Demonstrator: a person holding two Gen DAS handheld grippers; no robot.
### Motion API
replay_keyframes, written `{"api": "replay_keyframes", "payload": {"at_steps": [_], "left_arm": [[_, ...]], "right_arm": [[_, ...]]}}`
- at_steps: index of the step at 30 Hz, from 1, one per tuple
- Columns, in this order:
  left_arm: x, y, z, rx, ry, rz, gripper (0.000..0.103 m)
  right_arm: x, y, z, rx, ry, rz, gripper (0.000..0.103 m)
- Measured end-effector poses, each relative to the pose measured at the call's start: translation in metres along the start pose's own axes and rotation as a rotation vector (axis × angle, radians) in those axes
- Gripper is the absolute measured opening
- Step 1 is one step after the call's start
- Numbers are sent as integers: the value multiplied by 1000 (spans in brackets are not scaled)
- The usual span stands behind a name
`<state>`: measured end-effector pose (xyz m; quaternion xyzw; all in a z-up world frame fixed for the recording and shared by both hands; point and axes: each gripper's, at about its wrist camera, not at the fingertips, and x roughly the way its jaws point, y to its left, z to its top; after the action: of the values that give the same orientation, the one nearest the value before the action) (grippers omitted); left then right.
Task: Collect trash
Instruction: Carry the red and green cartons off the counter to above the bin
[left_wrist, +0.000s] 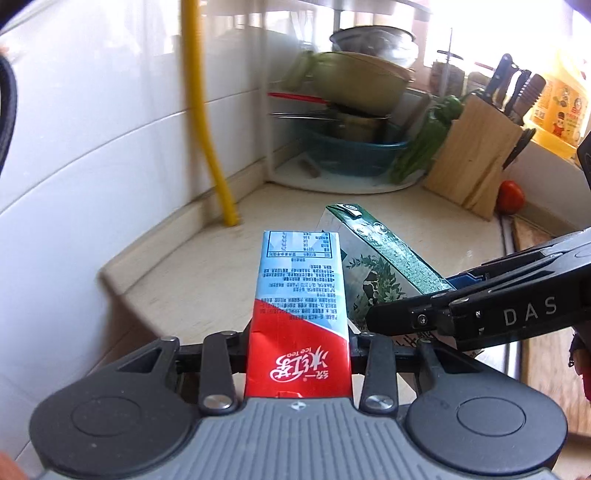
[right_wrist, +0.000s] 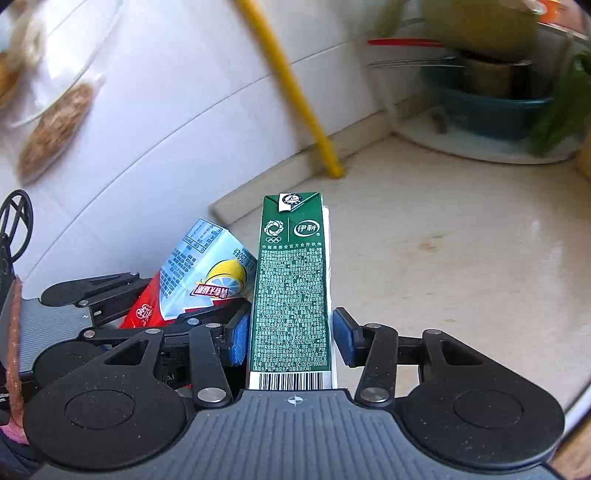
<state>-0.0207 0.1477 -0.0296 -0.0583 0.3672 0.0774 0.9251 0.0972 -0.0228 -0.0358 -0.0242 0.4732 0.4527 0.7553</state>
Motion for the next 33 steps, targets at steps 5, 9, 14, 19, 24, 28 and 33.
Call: {"api": "replay_keyframes", "payload": {"at_steps": [5,9,14,19,24,28,33], "left_arm": [[-25,38,-24,-41,-10,46,36],[-40,65,-42,-74,-10,75,36],[-54,91,-61,-106,-9,108,36],[-65,109,-75,-133,-10,137,36],[-66,119,-86,-158,8,155,36],[-67,123,-95,-172,27,172,36],[-70,126,-100,-183,38,185,36]], "right_arm": [[18,43,-5,-48,21,34,55],[31,73,-12,-81,45,58,54],[45,105,-20,-116,69,84,54],[54,127,-23,-148,85,103,54],[67,140,-29,-169,116,113,54],[79,144,-33,-177,140,127,55],[84,149,-39,-185,160,141,54]]}}
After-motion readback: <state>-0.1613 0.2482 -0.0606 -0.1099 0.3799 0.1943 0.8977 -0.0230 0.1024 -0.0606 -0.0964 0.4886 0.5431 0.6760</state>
